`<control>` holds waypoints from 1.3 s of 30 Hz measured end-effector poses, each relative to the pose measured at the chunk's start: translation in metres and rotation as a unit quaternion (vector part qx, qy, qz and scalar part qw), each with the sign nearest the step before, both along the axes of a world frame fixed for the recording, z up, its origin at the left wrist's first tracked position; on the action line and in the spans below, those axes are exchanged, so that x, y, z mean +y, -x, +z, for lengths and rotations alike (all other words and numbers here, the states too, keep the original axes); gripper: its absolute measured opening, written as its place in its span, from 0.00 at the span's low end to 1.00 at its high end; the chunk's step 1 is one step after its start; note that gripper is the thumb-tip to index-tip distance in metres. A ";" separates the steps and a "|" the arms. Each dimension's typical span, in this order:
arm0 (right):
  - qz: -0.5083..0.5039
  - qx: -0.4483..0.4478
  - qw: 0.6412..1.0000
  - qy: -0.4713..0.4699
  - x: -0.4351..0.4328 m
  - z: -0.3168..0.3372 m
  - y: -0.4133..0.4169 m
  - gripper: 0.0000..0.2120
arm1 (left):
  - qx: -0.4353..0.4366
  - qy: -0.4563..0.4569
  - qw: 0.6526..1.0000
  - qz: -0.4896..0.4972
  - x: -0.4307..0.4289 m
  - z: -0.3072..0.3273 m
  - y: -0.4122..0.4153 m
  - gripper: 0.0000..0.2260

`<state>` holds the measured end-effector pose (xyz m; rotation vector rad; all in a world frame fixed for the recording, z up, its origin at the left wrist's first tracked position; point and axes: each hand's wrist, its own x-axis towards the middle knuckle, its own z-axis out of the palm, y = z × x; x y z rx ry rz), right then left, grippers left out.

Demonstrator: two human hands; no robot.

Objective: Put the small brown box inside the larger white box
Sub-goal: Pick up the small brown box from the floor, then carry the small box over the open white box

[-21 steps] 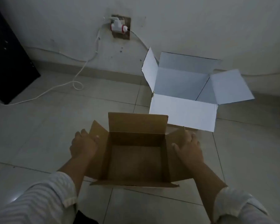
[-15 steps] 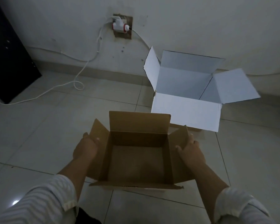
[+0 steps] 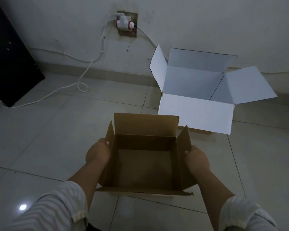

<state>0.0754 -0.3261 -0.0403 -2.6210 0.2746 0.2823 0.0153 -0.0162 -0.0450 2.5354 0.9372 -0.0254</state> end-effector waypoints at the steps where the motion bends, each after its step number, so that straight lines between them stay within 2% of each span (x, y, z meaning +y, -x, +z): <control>1: 0.007 -0.002 1.000 -0.002 0.000 0.001 0.001 0.09 | 0.002 0.003 1.000 0.001 -0.001 0.002 0.001 0.16; 4: 0.013 0.001 1.000 0.000 0.000 0.017 0.009 0.08 | -0.003 0.009 1.000 -0.004 -0.004 0.023 0.007 0.15; 7: 0.006 0.013 1.000 0.012 -0.002 0.060 0.018 0.08 | -0.004 0.005 1.000 -0.011 -0.006 0.070 0.016 0.15; 18: 0.001 0.010 1.000 0.006 -0.013 0.307 0.023 0.11 | -0.013 0.021 0.999 -0.045 -0.002 0.314 0.020 0.15; 27: -0.018 -0.046 0.999 0.014 -0.030 0.485 0.003 0.08 | -0.056 0.023 0.994 -0.095 -0.006 0.484 -0.020 0.13; 33: -0.045 -0.092 0.994 0.023 -0.060 0.534 -0.020 0.09 | -0.090 0.038 0.988 -0.117 -0.037 0.529 -0.060 0.14; 39: -0.059 -0.092 0.994 0.012 -0.102 0.527 -0.064 0.09 | -0.097 0.040 0.986 -0.133 -0.081 0.527 -0.111 0.15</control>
